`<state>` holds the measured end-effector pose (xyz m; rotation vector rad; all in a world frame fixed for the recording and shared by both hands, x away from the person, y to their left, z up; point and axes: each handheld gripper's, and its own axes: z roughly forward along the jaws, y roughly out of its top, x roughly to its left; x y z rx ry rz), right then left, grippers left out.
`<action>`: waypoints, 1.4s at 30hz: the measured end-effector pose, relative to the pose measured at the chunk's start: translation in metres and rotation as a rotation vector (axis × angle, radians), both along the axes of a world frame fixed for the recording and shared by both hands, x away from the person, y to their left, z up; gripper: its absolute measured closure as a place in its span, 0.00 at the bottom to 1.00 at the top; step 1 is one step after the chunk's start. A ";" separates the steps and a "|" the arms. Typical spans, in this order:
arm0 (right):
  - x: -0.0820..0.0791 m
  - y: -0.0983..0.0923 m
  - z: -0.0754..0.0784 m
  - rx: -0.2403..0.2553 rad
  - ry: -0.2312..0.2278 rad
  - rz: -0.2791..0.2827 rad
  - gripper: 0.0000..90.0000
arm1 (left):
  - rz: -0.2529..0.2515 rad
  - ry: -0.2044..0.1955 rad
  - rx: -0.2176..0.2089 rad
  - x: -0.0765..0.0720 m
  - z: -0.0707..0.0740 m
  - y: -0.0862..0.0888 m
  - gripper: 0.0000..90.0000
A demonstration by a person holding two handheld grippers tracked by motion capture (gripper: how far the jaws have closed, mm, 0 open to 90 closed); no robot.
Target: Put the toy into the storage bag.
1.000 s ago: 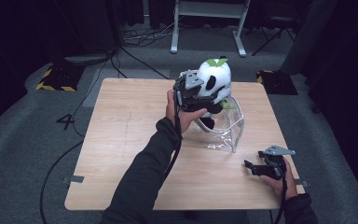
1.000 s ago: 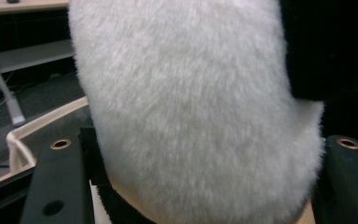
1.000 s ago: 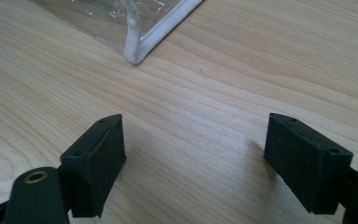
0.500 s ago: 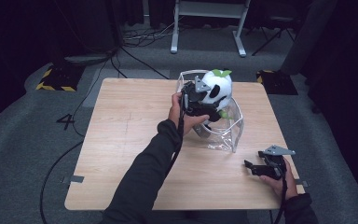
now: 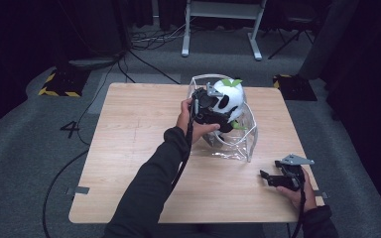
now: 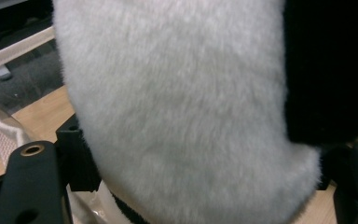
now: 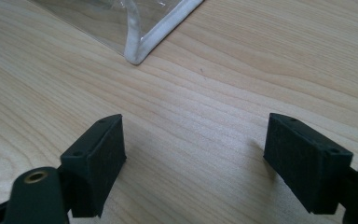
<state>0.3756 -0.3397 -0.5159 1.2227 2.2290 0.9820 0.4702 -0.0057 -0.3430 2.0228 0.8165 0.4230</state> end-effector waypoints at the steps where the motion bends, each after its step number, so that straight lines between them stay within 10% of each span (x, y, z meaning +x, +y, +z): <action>1: 0.000 0.000 0.000 0.000 0.000 0.000 0.23 | -0.005 0.000 0.001 0.000 0.000 0.000 0.24; 24: 0.000 0.000 0.000 0.001 0.001 0.000 0.23 | -0.011 0.067 0.201 0.003 -0.008 -0.019 0.19; 42: 0.000 0.000 0.000 0.001 0.000 0.000 0.23 | -0.011 0.050 0.131 -0.003 0.006 -0.002 0.16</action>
